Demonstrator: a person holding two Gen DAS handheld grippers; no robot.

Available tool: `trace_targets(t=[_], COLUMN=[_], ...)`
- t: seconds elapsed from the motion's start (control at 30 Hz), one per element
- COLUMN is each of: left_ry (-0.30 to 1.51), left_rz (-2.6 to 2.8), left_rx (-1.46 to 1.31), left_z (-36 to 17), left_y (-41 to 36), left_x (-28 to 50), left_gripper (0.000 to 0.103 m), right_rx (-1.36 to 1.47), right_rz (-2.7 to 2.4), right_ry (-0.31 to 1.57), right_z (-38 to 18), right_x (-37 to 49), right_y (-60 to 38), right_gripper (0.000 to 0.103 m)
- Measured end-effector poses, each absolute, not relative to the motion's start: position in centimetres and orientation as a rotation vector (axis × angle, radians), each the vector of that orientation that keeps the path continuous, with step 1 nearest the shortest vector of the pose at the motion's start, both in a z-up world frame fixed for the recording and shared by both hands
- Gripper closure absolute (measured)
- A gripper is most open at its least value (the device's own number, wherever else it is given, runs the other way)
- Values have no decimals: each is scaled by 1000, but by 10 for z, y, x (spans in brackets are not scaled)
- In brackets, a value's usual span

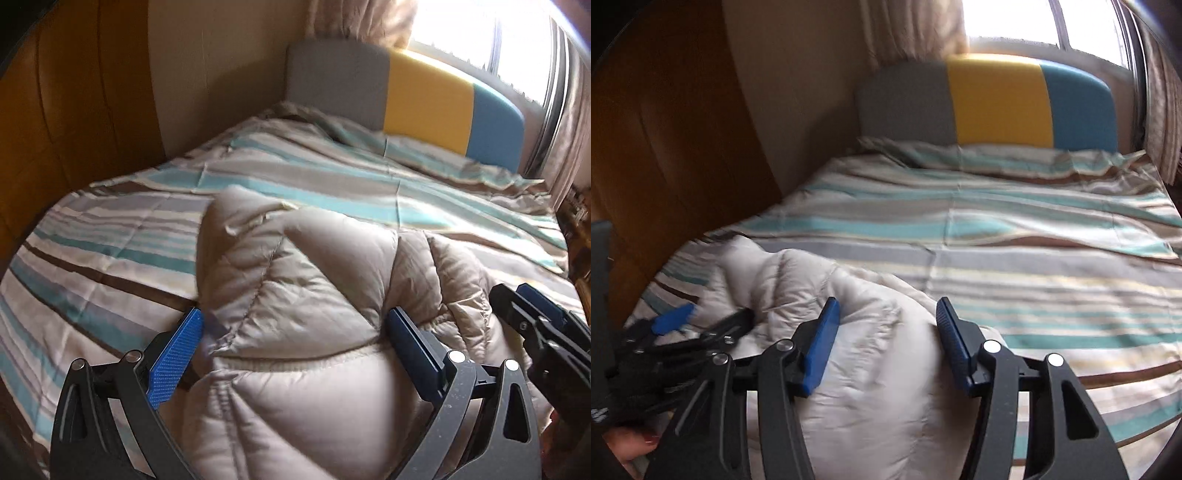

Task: Fold large clothes
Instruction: 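Lower the folded jacket onto the bed with both grippers and release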

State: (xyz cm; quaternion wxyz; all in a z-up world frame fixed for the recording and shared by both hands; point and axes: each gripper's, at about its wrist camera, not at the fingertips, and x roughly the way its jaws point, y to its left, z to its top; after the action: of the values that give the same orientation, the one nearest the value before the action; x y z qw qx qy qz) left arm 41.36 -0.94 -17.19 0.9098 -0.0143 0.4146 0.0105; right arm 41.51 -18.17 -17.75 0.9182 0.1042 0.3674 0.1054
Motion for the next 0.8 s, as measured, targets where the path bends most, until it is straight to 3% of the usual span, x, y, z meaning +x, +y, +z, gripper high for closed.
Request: trace_targets(t=[0.27, 0.6, 0.7, 0.8], left_ry=[890, 867, 872, 887], left_rz=[36, 111, 106, 69], left_rx=[-31, 32, 30, 24], left_z=[-214, -234, -229, -216], left_y=[-17, -29, -28, -24], left_x=[446, 462, 457, 445], left_gripper=[3, 3, 3, 3], right_rx=[233, 202, 194, 169], right_rz=[186, 138, 138, 131], right_ry=[900, 889, 891, 885], right_z=[-230, -253, -248, -233], right_x=[458, 475, 473, 462], right_y=[-186, -186, -188, -188], right_gripper=[46, 45, 43, 33])
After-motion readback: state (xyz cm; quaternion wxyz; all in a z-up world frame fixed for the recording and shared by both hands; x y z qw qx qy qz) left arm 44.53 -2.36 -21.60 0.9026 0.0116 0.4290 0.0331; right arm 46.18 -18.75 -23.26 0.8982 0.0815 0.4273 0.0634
